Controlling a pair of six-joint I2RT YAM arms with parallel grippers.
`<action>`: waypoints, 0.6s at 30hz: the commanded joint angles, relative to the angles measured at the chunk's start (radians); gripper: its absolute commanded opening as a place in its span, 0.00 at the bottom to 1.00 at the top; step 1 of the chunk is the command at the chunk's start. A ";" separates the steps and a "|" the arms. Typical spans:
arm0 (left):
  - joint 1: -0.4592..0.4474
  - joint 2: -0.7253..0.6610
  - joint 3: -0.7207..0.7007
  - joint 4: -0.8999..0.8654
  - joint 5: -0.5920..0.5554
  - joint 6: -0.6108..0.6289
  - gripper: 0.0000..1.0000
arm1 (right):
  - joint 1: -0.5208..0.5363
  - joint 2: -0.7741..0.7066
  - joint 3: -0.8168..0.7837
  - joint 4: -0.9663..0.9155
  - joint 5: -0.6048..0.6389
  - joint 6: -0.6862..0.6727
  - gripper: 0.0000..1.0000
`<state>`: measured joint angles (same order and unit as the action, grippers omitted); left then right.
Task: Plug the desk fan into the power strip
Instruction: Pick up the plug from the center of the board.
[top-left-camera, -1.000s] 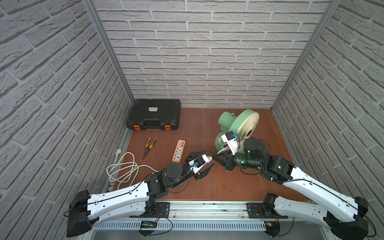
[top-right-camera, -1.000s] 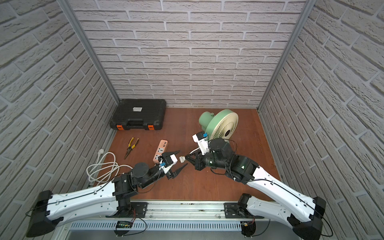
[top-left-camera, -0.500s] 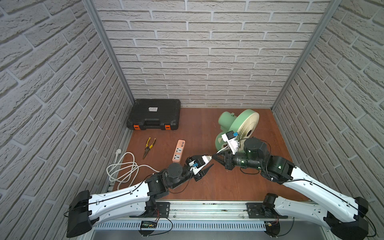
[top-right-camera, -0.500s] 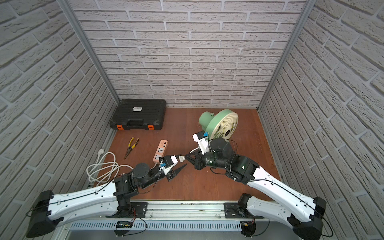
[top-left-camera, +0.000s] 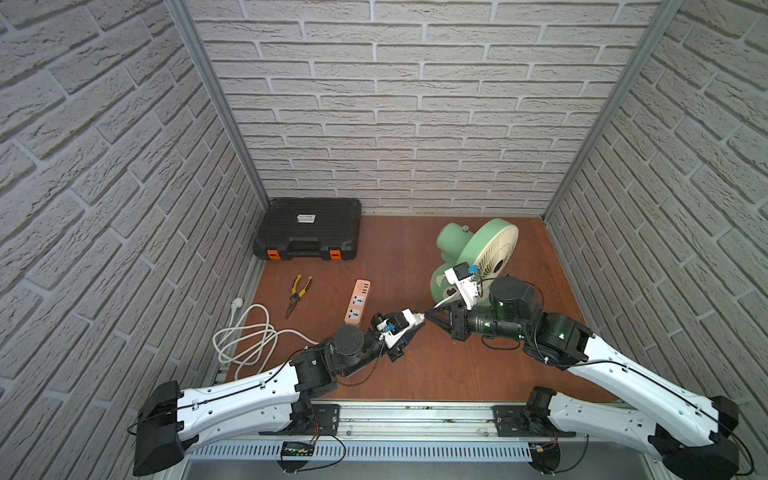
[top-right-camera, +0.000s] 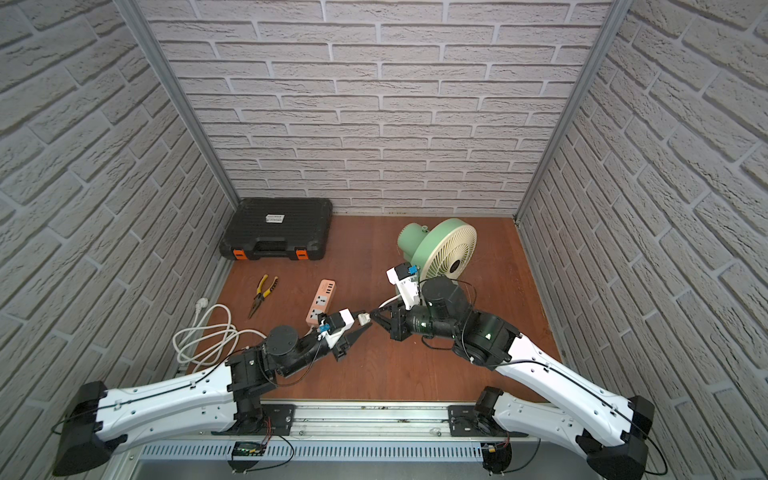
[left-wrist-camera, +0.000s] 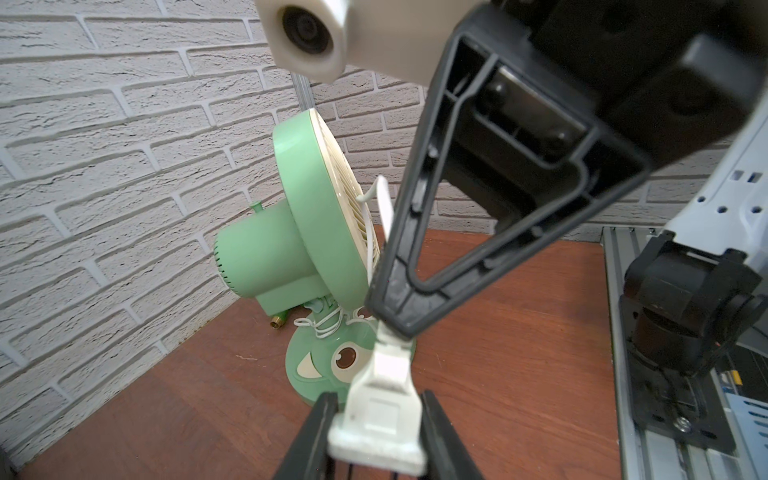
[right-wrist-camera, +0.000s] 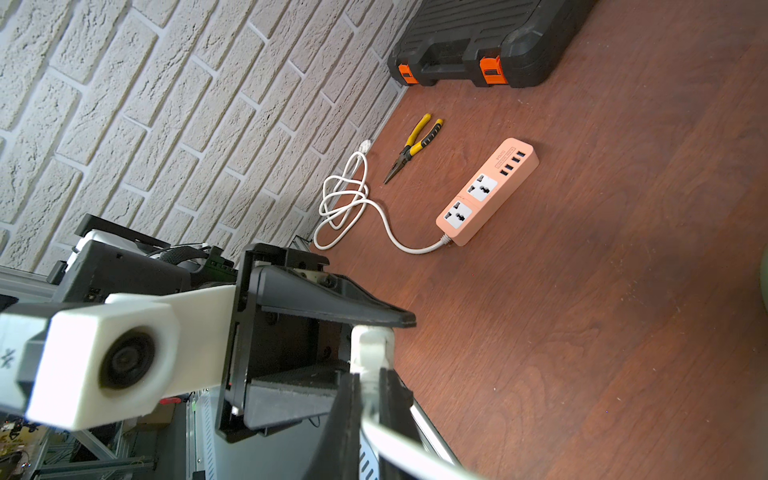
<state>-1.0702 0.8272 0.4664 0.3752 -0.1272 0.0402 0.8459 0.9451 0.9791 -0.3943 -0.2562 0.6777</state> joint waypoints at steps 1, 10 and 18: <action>-0.001 -0.006 -0.021 0.070 0.026 -0.015 0.32 | -0.005 -0.003 -0.010 0.079 -0.001 0.008 0.03; -0.001 -0.004 -0.028 0.076 0.025 -0.017 0.21 | -0.005 -0.002 -0.019 0.093 -0.002 0.016 0.03; 0.000 0.012 -0.007 0.079 -0.014 -0.008 0.00 | -0.005 0.018 0.000 0.066 0.030 0.020 0.12</action>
<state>-1.0695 0.8326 0.4480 0.3985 -0.1410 0.0235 0.8459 0.9527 0.9703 -0.3843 -0.2516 0.6861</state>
